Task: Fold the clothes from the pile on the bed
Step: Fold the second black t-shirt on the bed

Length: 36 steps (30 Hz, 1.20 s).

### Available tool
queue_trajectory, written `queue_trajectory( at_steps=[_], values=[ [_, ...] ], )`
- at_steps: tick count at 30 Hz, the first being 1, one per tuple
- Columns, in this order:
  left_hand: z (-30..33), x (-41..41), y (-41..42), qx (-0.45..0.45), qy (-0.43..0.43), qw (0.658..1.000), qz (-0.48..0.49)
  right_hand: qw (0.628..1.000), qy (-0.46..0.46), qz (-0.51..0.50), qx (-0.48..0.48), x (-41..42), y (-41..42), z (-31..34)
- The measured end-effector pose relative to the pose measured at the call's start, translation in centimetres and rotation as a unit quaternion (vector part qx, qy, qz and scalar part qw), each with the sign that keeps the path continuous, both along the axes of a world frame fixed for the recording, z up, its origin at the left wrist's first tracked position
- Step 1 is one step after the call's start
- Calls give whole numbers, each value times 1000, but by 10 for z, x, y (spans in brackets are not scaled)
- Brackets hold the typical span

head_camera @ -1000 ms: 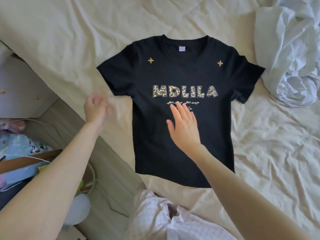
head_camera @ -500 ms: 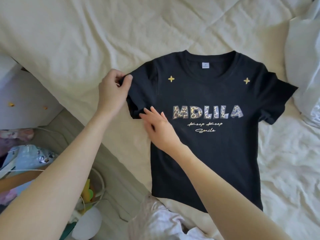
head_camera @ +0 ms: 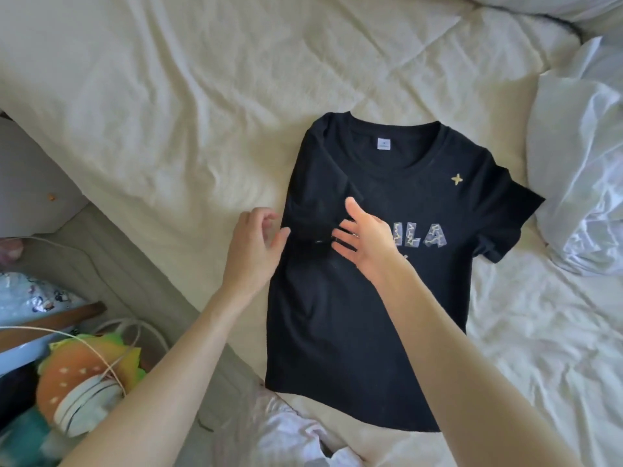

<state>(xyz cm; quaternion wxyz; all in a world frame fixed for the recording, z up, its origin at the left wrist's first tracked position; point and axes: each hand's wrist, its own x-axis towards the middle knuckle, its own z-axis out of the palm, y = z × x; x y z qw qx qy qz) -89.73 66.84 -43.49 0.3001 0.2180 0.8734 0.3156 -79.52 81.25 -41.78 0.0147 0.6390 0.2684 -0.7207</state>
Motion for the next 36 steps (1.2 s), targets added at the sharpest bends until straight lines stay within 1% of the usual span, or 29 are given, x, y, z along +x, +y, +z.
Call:
queue_trajectory(
  at_steps=[2, 3, 4, 6, 8, 10, 11, 13, 14, 16, 18, 19, 21, 22, 25, 27, 29, 30, 32, 35, 36],
  values=[
    [-3, 11, -6, 16, -58, 998, -2, 1000, -17, -4, -22, -12, -3, -1],
    [-3, 17, -6, 19, -61, 998, -10, 999, -28, -8, -23, -15, -4, -1],
    [-4, 23, -4, 4, -34, 999, -27, 999, -34, -22, -16, -17, -4, -2],
    [-5, 31, 1, -51, 59, 995, -65, 998, -33, -55, 17, -15, -2, -3],
    [-5, 33, 3, -62, 118, 988, -75, 996, -28, -65, 55, -7, 1, -3],
    [-7, 32, -1, -43, 139, 986, -83, 995, -48, -19, 80, 5, 0, -3],
    [-7, 30, -4, -37, 137, 986, -93, 993, -69, 8, 92, 9, -2, -4],
    [-8, 25, -10, -33, 120, 986, -107, 982, -133, 49, 127, 14, -4, -7],
    [-8, 24, -12, -31, 109, 988, -106, 969, -167, 64, 169, 14, -4, -9],
    [-7, 23, -14, -22, 82, 992, -90, 925, -207, 103, 302, 3, -3, -6],
    [-6, 27, -14, -14, 55, 997, -61, 877, -189, 183, 401, -17, 4, -2],
    [-5, 29, -12, -14, 43, 998, -41, 855, -179, 229, 429, -29, 10, -1],
    [-5, 31, -7, -18, 21, 1000, 9, 837, -167, 296, 430, -53, 24, 0],
    [-6, 30, -4, -21, 10, 999, 32, 846, -156, 299, 413, -64, 32, -2],
    [-12, 24, 4, -47, -26, 996, 66, 899, -85, 249, 350, -86, 54, -6],
    [-15, 22, 5, -62, -43, 995, 69, 938, -27, 219, 268, -98, 61, -8],
    [-17, 20, 1, -55, -62, 995, 63, 964, -9, 181, 196, -106, 63, -14],
    [-17, 18, -3, -48, -81, 994, 60, 966, -9, 176, 191, -108, 63, -17],
    [-17, 11, -8, -29, -129, 989, 66, 958, -17, 189, 215, -109, 65, -23],
    [-13, 6, -8, -15, -154, 983, 99, 938, -9, 193, 288, -105, 57, -22],
    [-11, 7, -6, -21, -152, 982, 106, 921, -13, 193, 337, -100, 49, -19]
  ],
)
